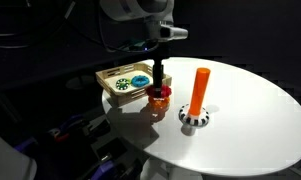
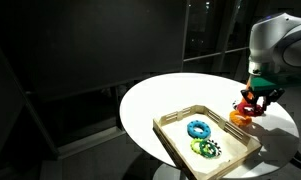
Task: Put the red ring on top of the orange ring
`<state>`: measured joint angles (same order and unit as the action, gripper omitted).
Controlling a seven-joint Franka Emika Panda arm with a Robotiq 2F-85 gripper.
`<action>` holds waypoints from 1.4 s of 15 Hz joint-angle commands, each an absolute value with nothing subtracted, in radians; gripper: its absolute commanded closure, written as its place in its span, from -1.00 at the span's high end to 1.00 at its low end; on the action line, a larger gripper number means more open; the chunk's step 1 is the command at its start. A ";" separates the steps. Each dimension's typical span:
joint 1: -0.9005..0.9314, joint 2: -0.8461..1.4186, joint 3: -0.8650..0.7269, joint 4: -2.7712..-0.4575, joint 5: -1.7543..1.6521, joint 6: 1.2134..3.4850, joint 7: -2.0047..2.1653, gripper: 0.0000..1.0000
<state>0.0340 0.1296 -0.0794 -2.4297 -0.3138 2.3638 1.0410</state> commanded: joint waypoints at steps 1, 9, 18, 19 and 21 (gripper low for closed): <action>0.027 0.138 -0.096 -2.448 -0.360 2.430 1.090 -0.81; 0.031 0.182 -0.113 -2.454 -0.337 2.517 1.090 -0.81; 0.035 0.170 -0.122 -2.466 -0.317 2.534 1.075 0.58; 0.036 0.159 -0.122 -2.467 -0.317 2.527 1.073 0.76; 0.037 0.143 -0.121 -2.466 -0.320 2.513 1.073 0.99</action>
